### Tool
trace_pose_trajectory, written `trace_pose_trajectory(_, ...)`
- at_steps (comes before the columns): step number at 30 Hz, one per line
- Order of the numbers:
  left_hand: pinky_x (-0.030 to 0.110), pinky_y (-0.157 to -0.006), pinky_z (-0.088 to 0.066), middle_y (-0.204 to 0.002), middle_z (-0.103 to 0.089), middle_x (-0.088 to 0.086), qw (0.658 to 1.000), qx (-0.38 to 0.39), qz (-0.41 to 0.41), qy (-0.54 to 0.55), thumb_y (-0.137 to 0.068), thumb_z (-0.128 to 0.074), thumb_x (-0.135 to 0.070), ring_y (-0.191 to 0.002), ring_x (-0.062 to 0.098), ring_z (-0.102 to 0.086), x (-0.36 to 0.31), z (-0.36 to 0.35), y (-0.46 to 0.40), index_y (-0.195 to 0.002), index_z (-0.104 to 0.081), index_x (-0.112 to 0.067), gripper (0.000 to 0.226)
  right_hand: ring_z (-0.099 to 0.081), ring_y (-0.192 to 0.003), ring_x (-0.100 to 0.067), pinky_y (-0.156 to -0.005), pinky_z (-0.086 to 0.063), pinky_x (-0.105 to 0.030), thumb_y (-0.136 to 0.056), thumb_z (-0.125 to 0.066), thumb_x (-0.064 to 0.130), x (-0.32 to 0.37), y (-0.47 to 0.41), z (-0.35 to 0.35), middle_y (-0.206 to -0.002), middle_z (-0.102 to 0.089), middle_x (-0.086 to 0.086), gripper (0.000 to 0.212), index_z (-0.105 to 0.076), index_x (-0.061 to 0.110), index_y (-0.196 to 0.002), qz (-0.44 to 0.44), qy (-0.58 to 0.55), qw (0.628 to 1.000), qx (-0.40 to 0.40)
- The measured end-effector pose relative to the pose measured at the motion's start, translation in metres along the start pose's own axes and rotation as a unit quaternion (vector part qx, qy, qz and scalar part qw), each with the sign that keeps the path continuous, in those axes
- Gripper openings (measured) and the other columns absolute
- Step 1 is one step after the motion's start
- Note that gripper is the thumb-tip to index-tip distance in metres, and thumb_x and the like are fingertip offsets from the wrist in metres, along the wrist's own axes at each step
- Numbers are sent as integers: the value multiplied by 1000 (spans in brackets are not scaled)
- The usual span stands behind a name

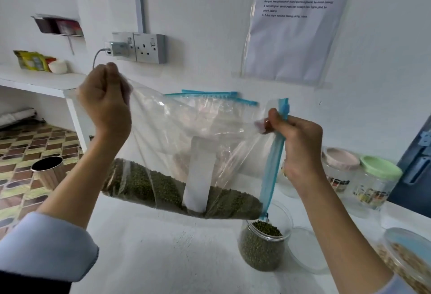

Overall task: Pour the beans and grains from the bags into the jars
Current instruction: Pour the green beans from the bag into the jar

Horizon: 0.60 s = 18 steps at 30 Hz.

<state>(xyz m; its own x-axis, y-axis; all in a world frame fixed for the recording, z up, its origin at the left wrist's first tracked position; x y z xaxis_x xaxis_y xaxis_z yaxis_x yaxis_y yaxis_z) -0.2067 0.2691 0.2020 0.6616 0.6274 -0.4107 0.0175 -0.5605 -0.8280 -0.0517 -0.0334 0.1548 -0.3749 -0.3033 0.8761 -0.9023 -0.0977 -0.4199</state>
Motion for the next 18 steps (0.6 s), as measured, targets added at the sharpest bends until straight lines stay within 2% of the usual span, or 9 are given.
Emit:
trace_pose_trajectory(3,18,-40,-25,-40,-41,-17,998,-49,15,23,-98,-40,-11,-39,5,-33,4,10,-4,-58,-37,-19,41,-64,-62,-9,-85,-47,-22,-87,-67,15,-2,-3,13,-63,-72,4,26,-71,16,-61,-2,-22,998,-53)
trace_pose_trajectory(5,17,-39,-25,-40,-40,-16,999,-29,22,19,-98,-40,-12,-38,5,-32,4,7,-4,-58,-36,-17,40,-64,-60,-11,-87,-48,-28,-88,-66,15,-2,-4,15,-64,-72,3,32,-71,19,-57,-6,-20,999,-50)
trace_pose_trajectory(7,17,-39,-25,-40,-41,-15,1000,-6,24,9,-98,-40,-12,-38,4,-32,5,4,-2,-58,-36,-16,40,-63,-60,-11,-86,-49,-27,-88,-66,15,-2,-3,11,-63,-72,4,31,-71,19,-57,-14,-10,1000,-25)
trace_pose_trajectory(10,15,-39,-25,-39,-41,-16,998,-38,34,28,-98,-39,-11,-38,2,-32,7,9,-2,-59,-36,-17,40,-63,-59,-10,-86,-49,-27,-88,-65,15,-1,-3,14,-63,-71,5,26,-70,15,-63,-11,-11,999,-46)
trace_pose_trajectory(13,15,-40,-26,-41,-41,-16,999,3,28,18,-97,-41,-16,-39,3,-32,4,1,2,-59,-36,-18,38,-63,-58,-8,-83,-49,-23,-87,-66,15,-3,-1,8,-61,-71,5,24,-70,13,-64,-24,6,1000,-19)
trace_pose_trajectory(16,16,-39,-25,-40,-40,-15,999,-26,40,26,-97,-41,-19,-39,5,-32,6,10,-1,-59,-36,-16,38,-62,-58,-7,-82,-48,-24,-88,-65,16,-3,-2,15,-63,-71,5,24,-70,12,-65,-20,-9,999,-45)
trace_pose_trajectory(18,16,-40,-25,-40,-39,-17,999,-16,39,26,-97,-42,-19,-39,4,-31,5,5,0,-58,-36,-17,39,-62,-58,-6,-82,-47,-23,-89,-64,16,-2,-2,11,-63,-71,6,24,-70,12,-66,-16,7,999,-28)
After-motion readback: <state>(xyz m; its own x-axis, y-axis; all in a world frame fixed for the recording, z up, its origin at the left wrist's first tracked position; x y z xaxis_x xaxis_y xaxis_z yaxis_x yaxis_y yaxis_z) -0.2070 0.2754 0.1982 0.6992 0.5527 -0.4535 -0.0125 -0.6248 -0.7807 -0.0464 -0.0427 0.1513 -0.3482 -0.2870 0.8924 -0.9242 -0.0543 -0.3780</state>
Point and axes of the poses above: each hand's wrist, its own y-axis away from the middle knuckle, its own z-axis out of the back of the hand, x = y × z, the point moved 8 cm from there along -y, towards the middle knuckle
